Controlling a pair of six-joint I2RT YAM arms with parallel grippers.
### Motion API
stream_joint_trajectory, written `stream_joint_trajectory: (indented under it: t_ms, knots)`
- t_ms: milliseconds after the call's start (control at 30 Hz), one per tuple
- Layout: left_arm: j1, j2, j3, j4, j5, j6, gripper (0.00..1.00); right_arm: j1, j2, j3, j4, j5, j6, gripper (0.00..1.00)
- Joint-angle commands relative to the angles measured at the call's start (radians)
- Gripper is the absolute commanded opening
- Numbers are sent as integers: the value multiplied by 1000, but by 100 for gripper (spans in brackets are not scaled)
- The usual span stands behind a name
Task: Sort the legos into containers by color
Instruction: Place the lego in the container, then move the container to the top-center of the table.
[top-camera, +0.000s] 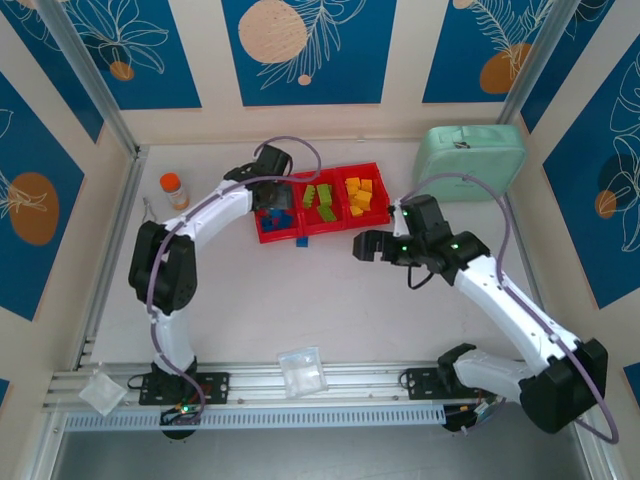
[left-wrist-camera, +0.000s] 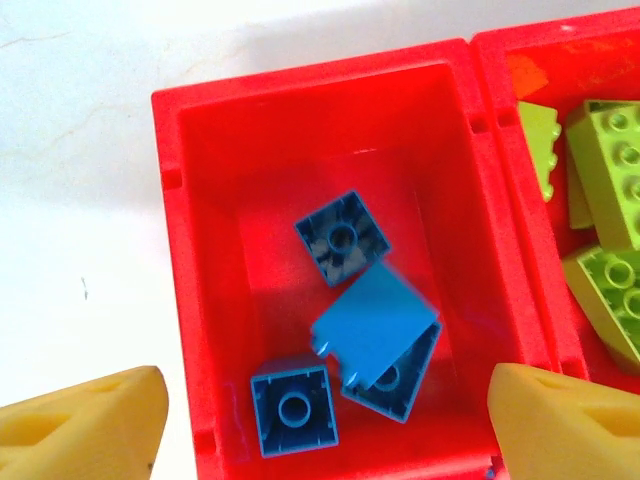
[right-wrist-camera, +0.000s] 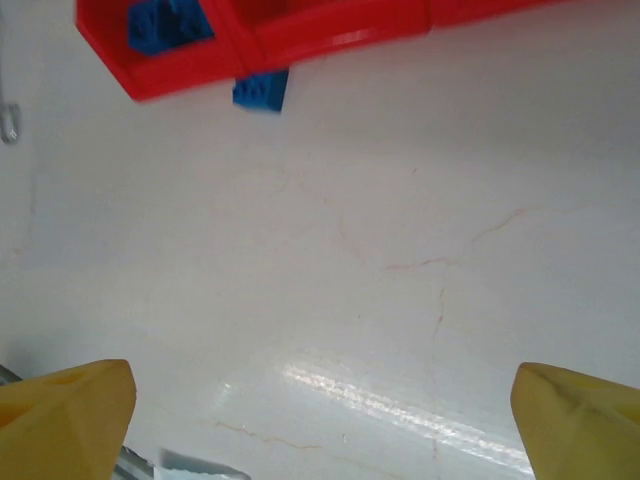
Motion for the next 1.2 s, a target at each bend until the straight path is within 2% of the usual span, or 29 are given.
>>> stream_joint_trajectory:
  t_ms: [0, 167, 300, 500, 700, 900, 1033, 1167]
  knots:
    - [2, -121, -56, 54, 43, 21, 87, 45, 106, 51, 31, -12, 14, 96]
    - [2, -339, -219, 70, 77, 21, 91, 88, 298, 126, 90, 6, 5, 95]
    - [2, -586, -385, 28, 77, 23, 97, 88, 464, 182, 186, -53, -21, 94]
    - [2, -944, -561, -152, 69, -9, 99, 72, 697, 353, 240, -109, -97, 95]
    - [4, -1228, -594, -341, 24, -38, 99, 26, 877, 546, 255, -173, -126, 95]
    - [4, -1380, -617, -411, -48, -16, 99, 5, 992, 750, 195, -196, -178, 95]
    - [2, -1396, -632, -425, -69, -8, 99, 10, 1032, 832, 158, -203, -205, 96]
    - [3, -1400, -662, -405, -50, -3, 99, 17, 1040, 837, 148, -193, -226, 95]
